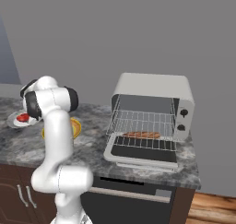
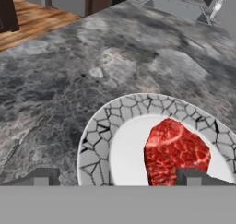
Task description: Open the toaster oven door. Place the baguette on the bottom rack in the toaster oven and place the steak on the top rack.
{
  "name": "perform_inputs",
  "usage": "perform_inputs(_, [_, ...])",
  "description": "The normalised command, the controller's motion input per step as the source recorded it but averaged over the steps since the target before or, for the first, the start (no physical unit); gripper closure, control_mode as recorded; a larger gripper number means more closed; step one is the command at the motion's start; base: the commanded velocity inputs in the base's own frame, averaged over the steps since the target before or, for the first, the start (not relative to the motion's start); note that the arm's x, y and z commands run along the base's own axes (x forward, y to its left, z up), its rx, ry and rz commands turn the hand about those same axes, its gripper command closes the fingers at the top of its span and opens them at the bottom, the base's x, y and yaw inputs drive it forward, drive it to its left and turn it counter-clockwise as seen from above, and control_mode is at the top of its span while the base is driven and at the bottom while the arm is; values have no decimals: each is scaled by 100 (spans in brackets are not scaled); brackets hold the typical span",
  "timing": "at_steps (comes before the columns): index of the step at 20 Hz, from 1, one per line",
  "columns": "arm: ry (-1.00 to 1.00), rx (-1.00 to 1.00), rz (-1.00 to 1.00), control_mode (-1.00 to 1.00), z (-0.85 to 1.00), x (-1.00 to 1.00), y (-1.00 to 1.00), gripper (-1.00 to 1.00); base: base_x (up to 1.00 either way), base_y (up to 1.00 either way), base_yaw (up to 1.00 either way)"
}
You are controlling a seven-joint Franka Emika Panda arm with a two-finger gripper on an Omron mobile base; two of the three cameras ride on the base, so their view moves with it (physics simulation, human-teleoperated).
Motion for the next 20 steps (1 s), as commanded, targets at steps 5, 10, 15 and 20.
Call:
perform_inputs(5, [0,0,0,-100,-13,16,0,-100,0,0,0])
perform_inputs(10, [0,0,0,-100,-16,18,7,-100,0,0,0])
perform_inputs(15, [0,0,0,-100,-13,21,15,-100,0,0,0])
perform_inputs(20, [0,0,0,-100,-1,18,16,-100,0,0,0])
